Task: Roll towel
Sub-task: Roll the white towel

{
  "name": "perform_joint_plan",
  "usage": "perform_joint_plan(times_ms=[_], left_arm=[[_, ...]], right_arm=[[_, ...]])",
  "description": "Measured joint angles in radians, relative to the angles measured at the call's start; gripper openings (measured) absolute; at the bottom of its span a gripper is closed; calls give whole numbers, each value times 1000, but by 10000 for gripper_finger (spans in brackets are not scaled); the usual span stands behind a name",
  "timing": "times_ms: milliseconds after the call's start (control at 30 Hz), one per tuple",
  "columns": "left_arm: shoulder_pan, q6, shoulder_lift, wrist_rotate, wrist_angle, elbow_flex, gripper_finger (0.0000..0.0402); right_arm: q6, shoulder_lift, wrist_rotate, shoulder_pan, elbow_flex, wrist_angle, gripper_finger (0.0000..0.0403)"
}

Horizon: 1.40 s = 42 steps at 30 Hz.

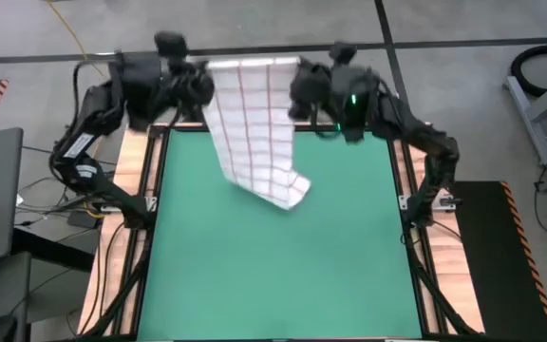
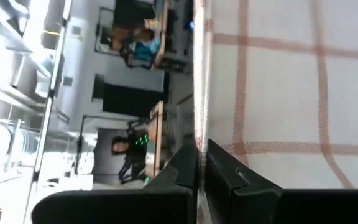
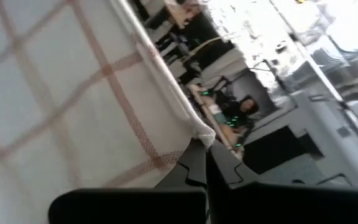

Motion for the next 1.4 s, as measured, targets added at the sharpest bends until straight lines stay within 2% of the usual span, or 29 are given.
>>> perform_joint_plan(times_ms=[67, 233, 300, 400, 500, 633, 700, 800, 867, 967, 1133, 1233, 1333, 1400], left_arm=[[82, 146, 26, 55, 190, -1, 0], [229, 469, 111, 229, 731, -1, 0], [257, 535, 139, 290, 843, 8, 0], [285, 494, 163, 422, 852, 51, 0], [298, 500, 175, 415, 856, 64, 0], [296, 500, 176, 262, 840, 65, 0], [290, 468, 176, 136, 816, 65, 0], [244, 430, 168, -80, 691, 65, 0], [214, 373, 146, -112, 538, 65, 0], [196, 322, 117, -27, 366, 67, 0], [243, 139, 119, 84, 314, 67, 0], [316, 115, 123, 275, 232, 67, 0], [423, 118, 175, 477, 319, 67, 0], [488, 118, 230, 537, 439, 66, 0]], right_arm=[[-63, 5, -60, -82, 0, 93, 8], [-288, 37, -163, -233, 0, 507, 8], [-359, 41, -216, -262, 0, 651, 8], [-433, 41, -303, -287, 1, 764, 8], [-451, 32, -378, -299, 0, 756, 8], [-407, 27, -481, -302, 0, 681, 8], [-384, 27, -522, -293, 0, 625, 8], [-355, 27, -497, -254, -1, 468, 8], [-329, 25, -463, -244, 0, 355, 8], [-302, 25, -447, -264, 0, 245, 8], [-222, 29, -471, -322, 0, 231, 6], [-225, 30, -516, -386, 0, 239, 5], [-194, 50, -574, -479, 0, 290, 5], [-178, 72, -608, -544, 0, 340, 5]])
